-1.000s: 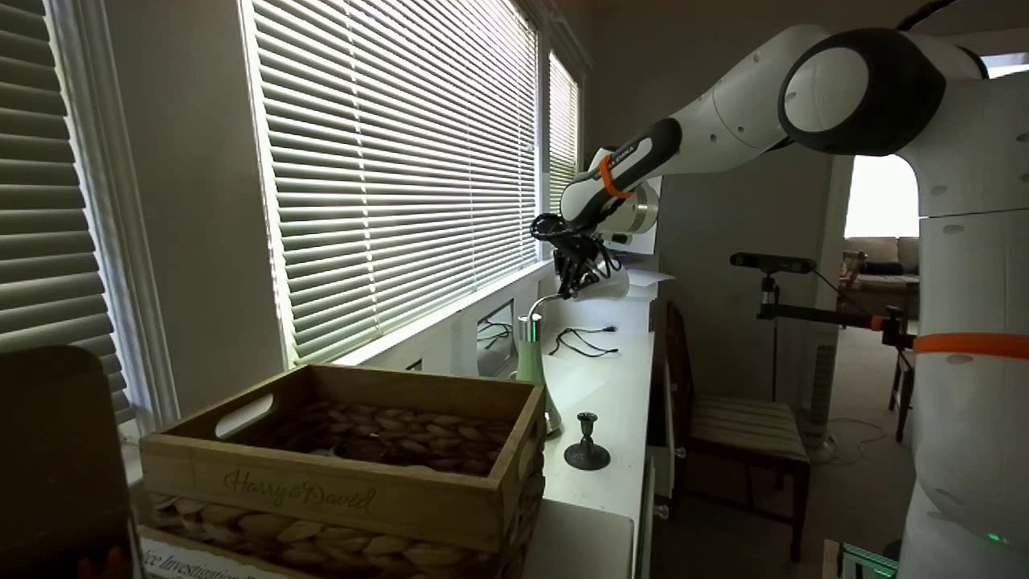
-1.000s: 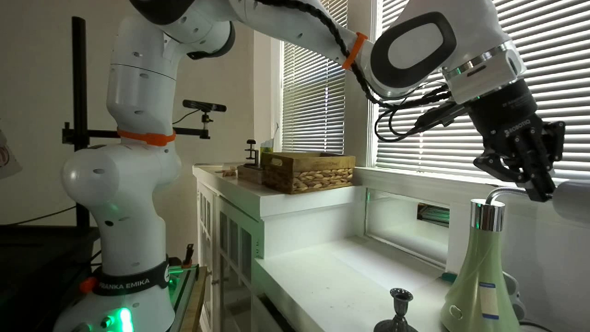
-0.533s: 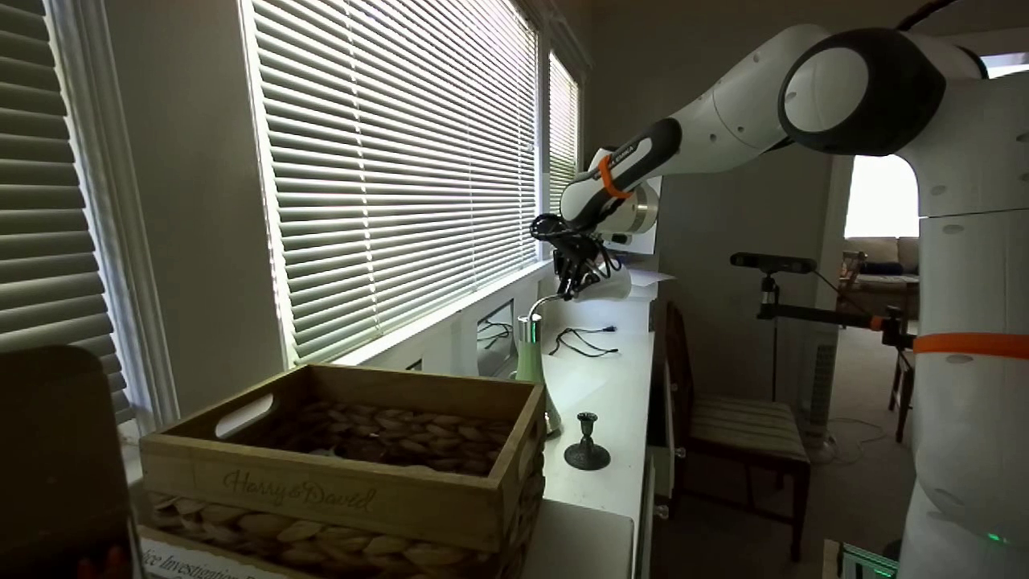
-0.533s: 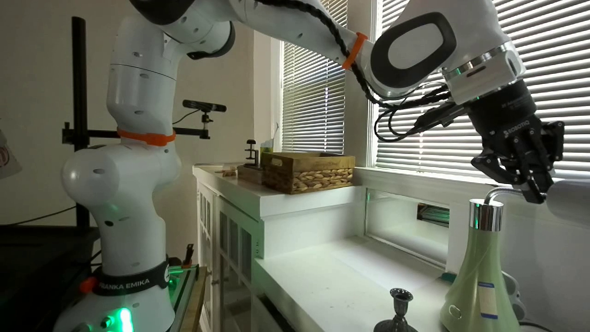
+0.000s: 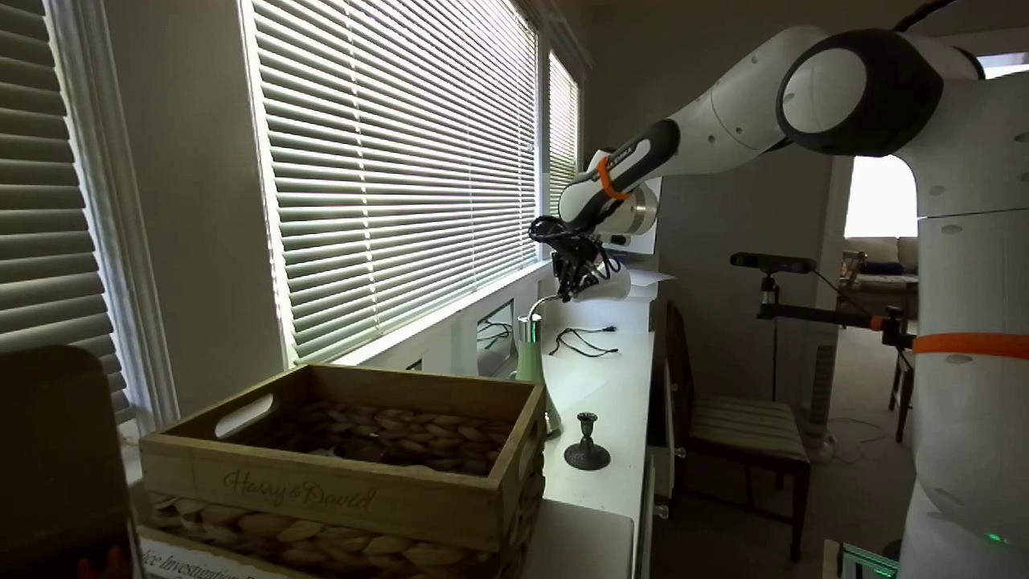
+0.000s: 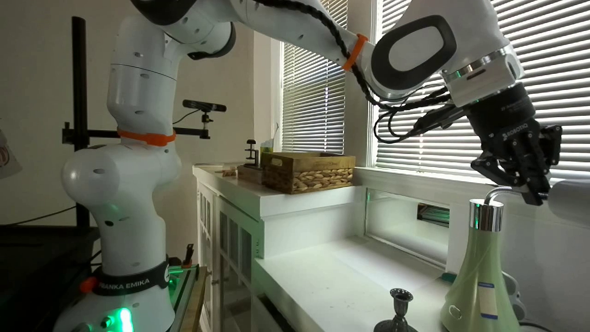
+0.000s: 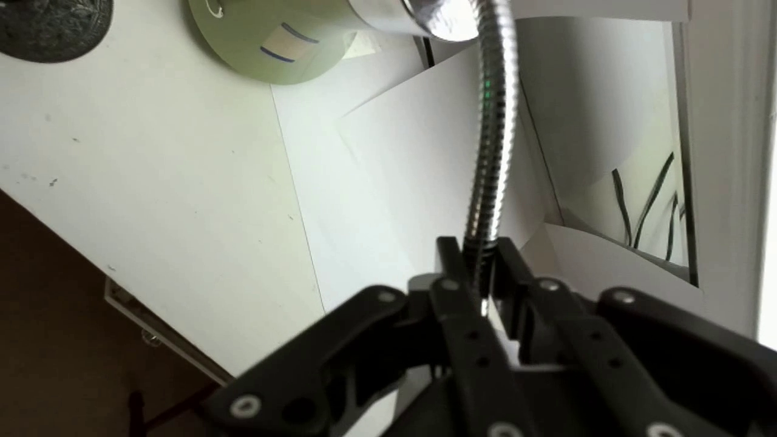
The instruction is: Straighten the lamp
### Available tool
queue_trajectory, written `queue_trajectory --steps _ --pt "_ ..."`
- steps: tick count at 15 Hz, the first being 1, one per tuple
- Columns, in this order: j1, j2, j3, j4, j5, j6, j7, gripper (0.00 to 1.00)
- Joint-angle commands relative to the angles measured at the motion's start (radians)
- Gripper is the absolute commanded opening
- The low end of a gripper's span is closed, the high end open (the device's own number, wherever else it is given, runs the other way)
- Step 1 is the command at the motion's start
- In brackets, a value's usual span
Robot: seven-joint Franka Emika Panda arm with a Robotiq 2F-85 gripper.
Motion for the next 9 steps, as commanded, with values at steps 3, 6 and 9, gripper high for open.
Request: queue_trajectory --steps 3,6,9 --pt "0.001 0.021 -0.006 0.012 0.012 -0.008 -0.027 0.04" --pt "0.019 0.007 -0.017 -0.013 -0.092 0.043 -0.018 0.04" --pt "0.048 -0.011 -0.031 -0.036 -0.278 0.066 0.023 0.04"
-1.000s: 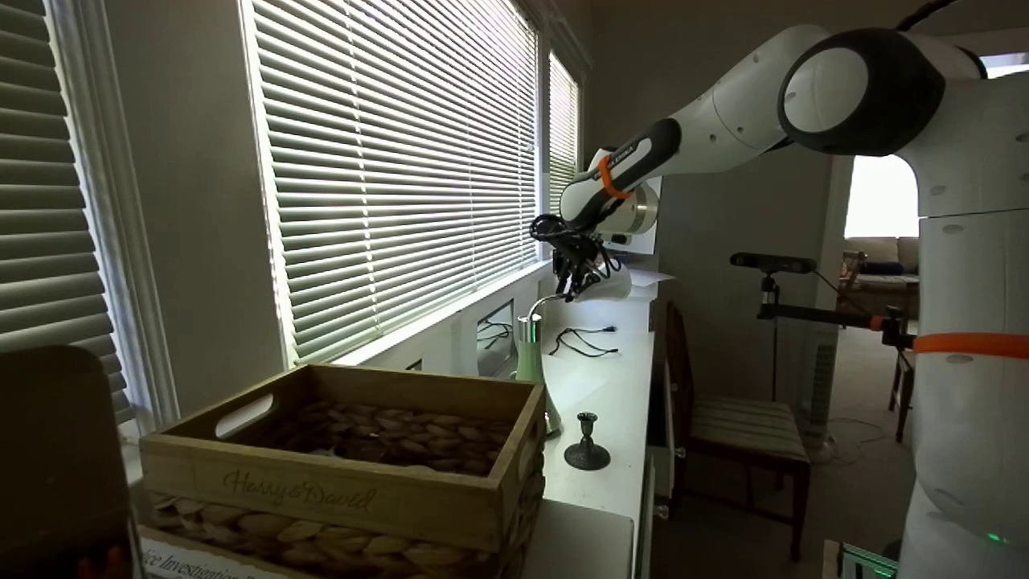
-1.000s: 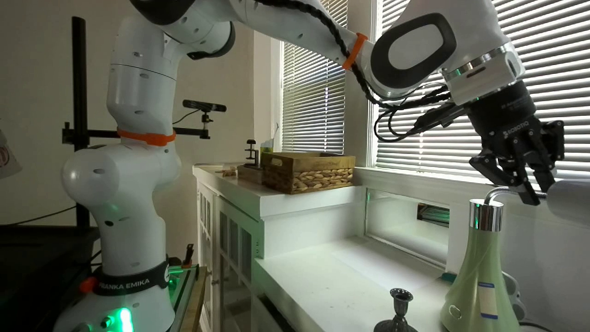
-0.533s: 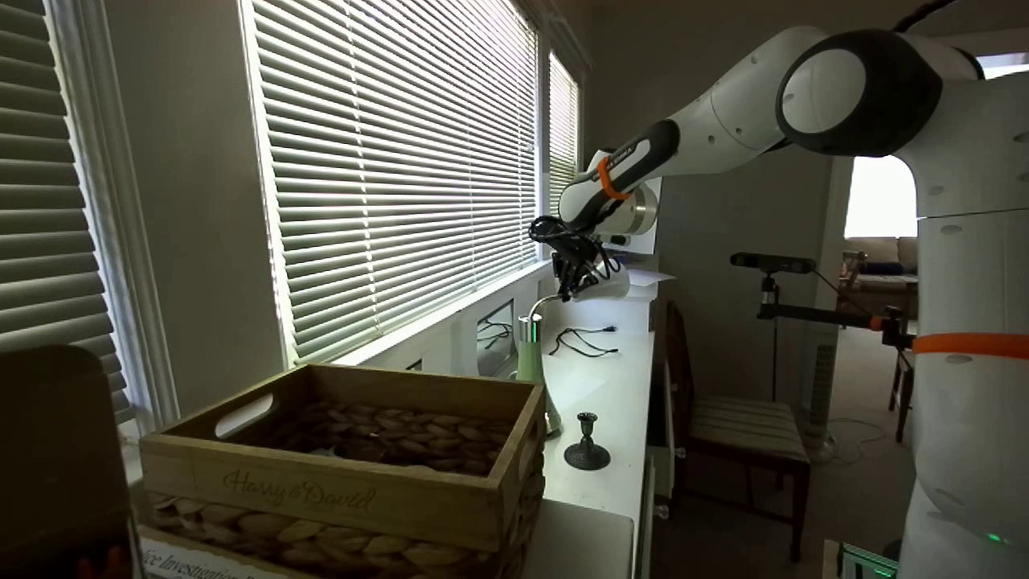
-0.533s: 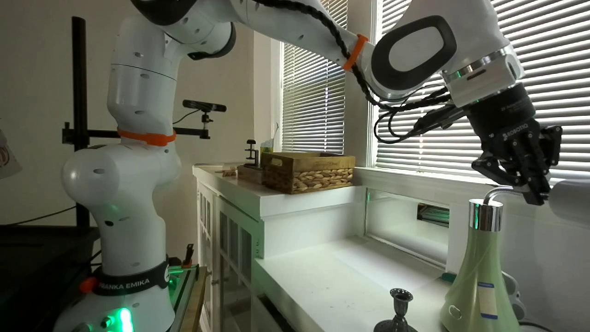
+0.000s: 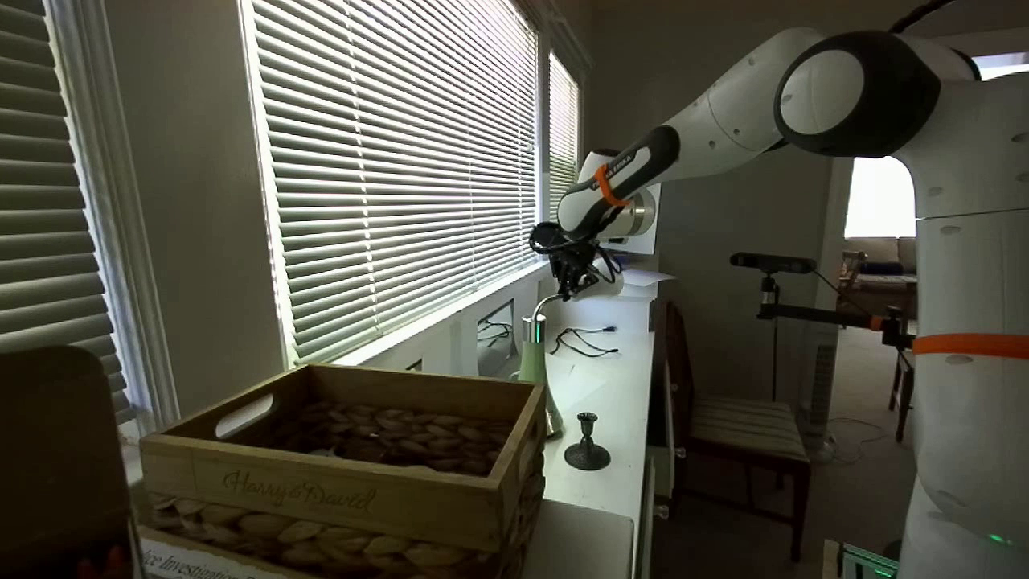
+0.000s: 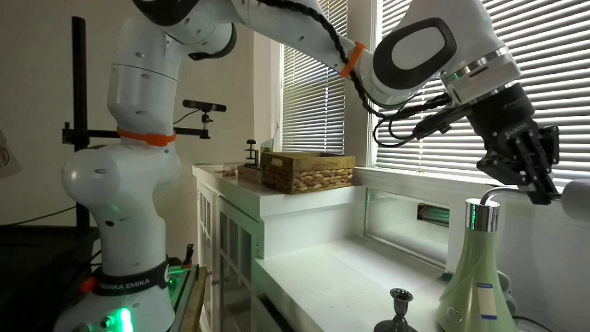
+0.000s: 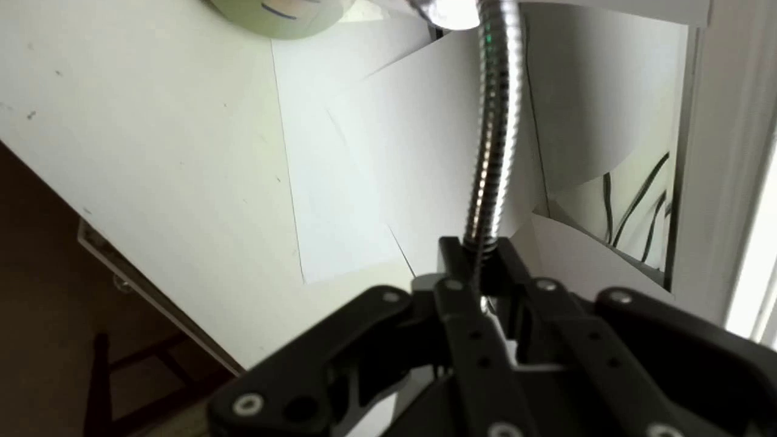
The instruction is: Straighten the lamp
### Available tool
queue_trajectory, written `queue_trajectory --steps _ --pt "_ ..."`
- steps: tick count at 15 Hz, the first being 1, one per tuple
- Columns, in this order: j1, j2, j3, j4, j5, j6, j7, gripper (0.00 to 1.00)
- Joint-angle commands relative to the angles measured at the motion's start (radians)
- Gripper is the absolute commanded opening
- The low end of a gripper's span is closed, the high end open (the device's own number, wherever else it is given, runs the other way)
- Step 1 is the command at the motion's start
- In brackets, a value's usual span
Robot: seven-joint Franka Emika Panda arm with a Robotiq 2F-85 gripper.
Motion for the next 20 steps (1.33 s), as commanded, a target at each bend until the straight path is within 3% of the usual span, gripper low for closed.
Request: queue_trajectory --steps 1,15,20 --pt "0.043 -0.019 -0.031 -0.038 -0.208 0.046 0.05 0.04" --pt "0.113 -0.019 -0.052 -0.037 -0.984 0.185 0.389 0.04" --pt "0.131 -0.059 -0.038 -0.063 -1.136 0.163 0.518 0.04"
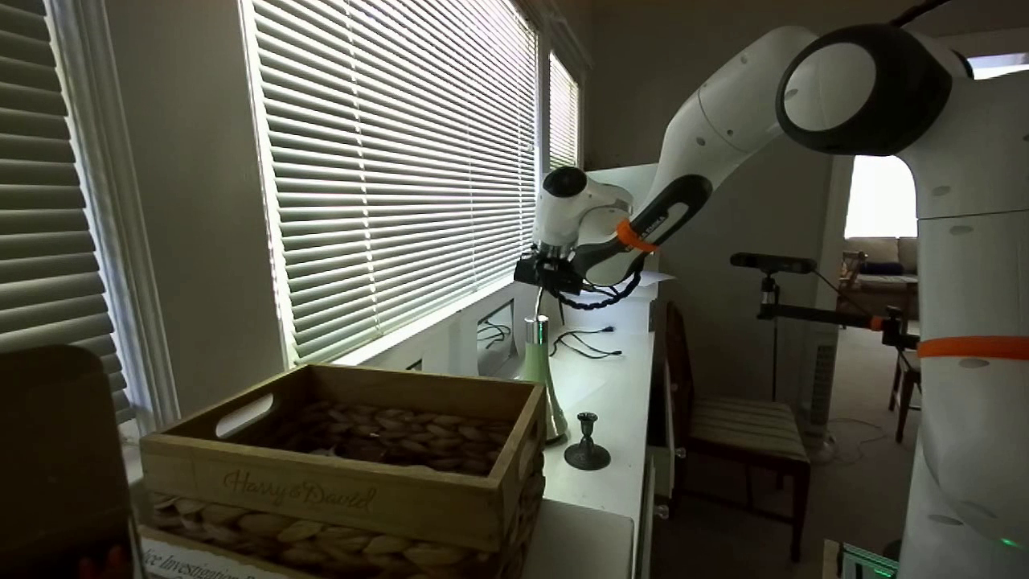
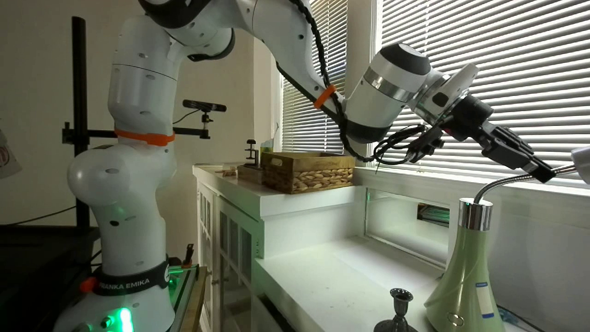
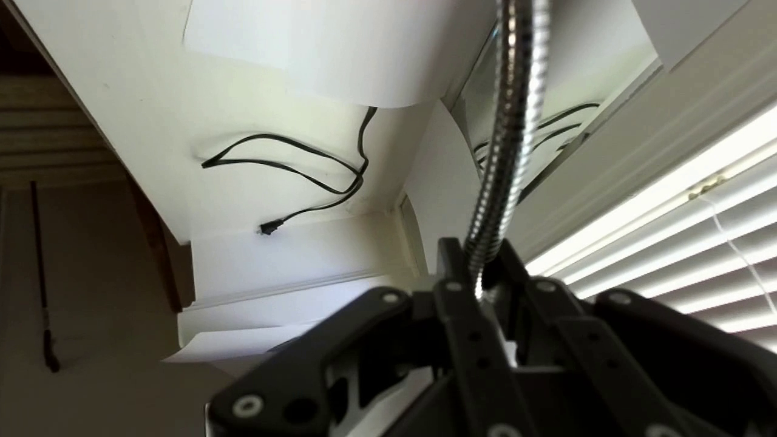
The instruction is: Straighten the lamp
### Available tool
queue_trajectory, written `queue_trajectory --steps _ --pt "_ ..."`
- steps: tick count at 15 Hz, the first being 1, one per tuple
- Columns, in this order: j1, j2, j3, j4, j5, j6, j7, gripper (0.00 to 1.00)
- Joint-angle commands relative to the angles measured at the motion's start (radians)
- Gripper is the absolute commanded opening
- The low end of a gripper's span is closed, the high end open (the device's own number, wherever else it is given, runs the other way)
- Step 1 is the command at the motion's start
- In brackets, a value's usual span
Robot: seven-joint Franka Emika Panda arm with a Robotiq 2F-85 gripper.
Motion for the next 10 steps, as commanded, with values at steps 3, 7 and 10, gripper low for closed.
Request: queue_trajectory --steps 3,7,10 --pt "0.03 -0.087 -0.001 -0.057 -0.173 -0.023 0.166 0.04" --pt "0.037 -0.129 0.009 -0.095 -0.166 -0.107 0.285 0.04" --pt "0.037 -0.14 0.014 -0.103 -0.15 -0.161 0.372 0.04"
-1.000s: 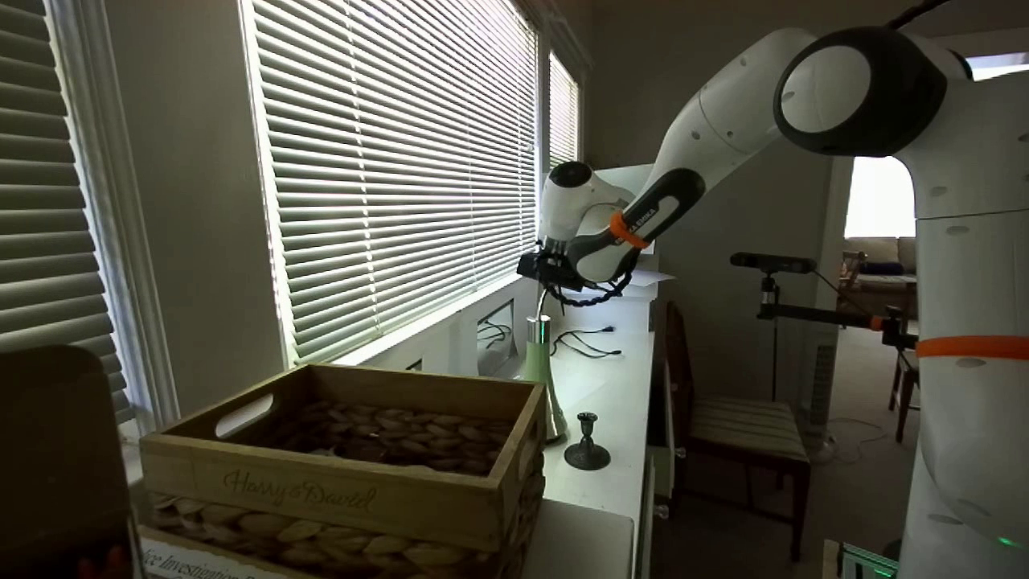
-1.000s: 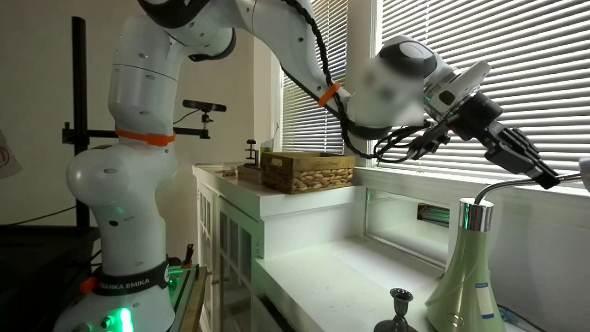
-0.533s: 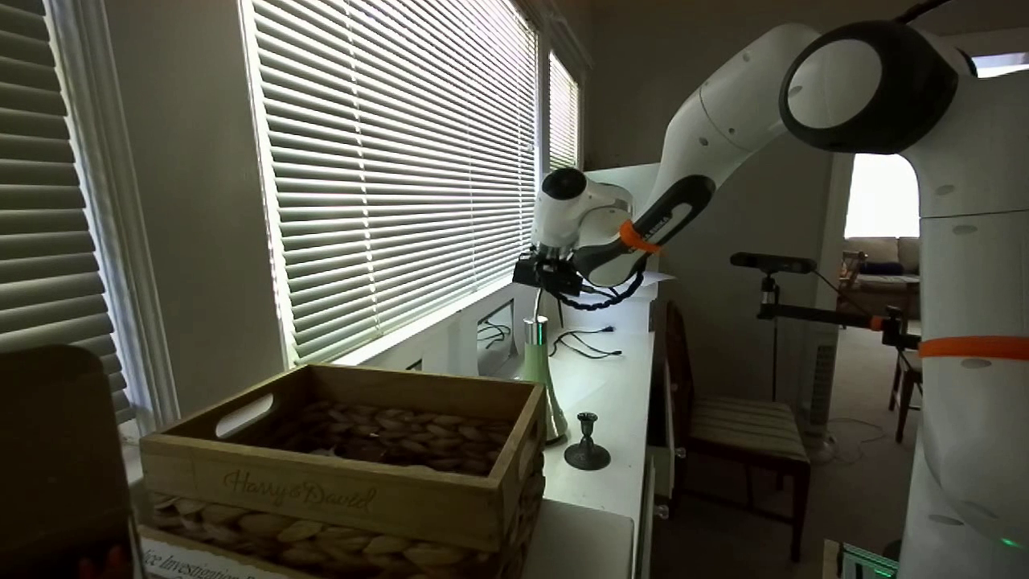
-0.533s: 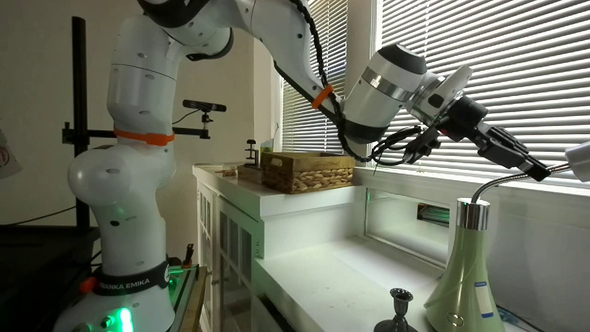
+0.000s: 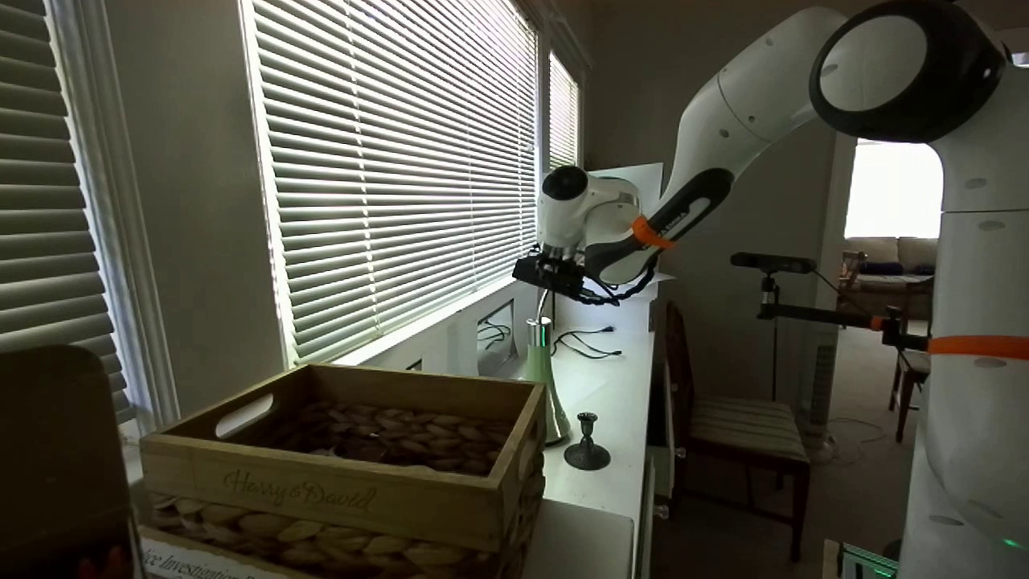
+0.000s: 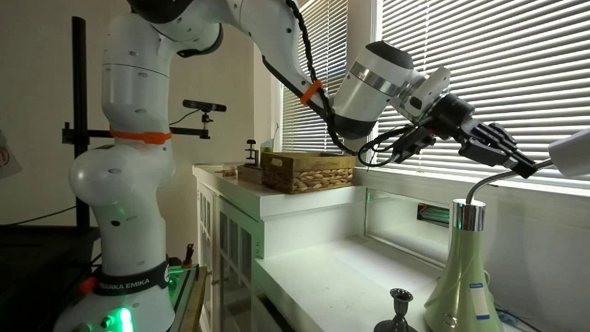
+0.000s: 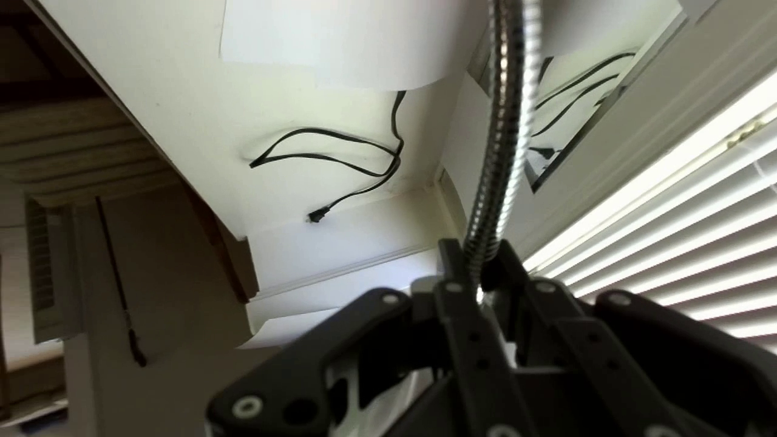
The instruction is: Straighten the lamp
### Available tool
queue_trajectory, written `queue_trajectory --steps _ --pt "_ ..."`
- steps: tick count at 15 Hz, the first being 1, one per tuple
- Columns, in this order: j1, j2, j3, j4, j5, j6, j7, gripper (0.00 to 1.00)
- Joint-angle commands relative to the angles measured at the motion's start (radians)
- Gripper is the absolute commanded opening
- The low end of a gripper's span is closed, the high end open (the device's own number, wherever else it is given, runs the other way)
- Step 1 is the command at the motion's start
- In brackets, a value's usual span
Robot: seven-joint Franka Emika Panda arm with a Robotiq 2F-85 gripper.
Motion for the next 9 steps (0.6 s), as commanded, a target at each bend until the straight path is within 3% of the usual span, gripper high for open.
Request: queue_trajectory --steps 1,3,9 --pt "0.013 -0.062 0.007 -0.032 -0.016 -0.076 0.13 0.04" --pt "-0.021 -0.069 0.046 -0.035 -0.021 -0.097 0.169 0.04" --pt "-0.035 -0.073 0.08 -0.029 -0.068 -0.147 0.186 0.04"
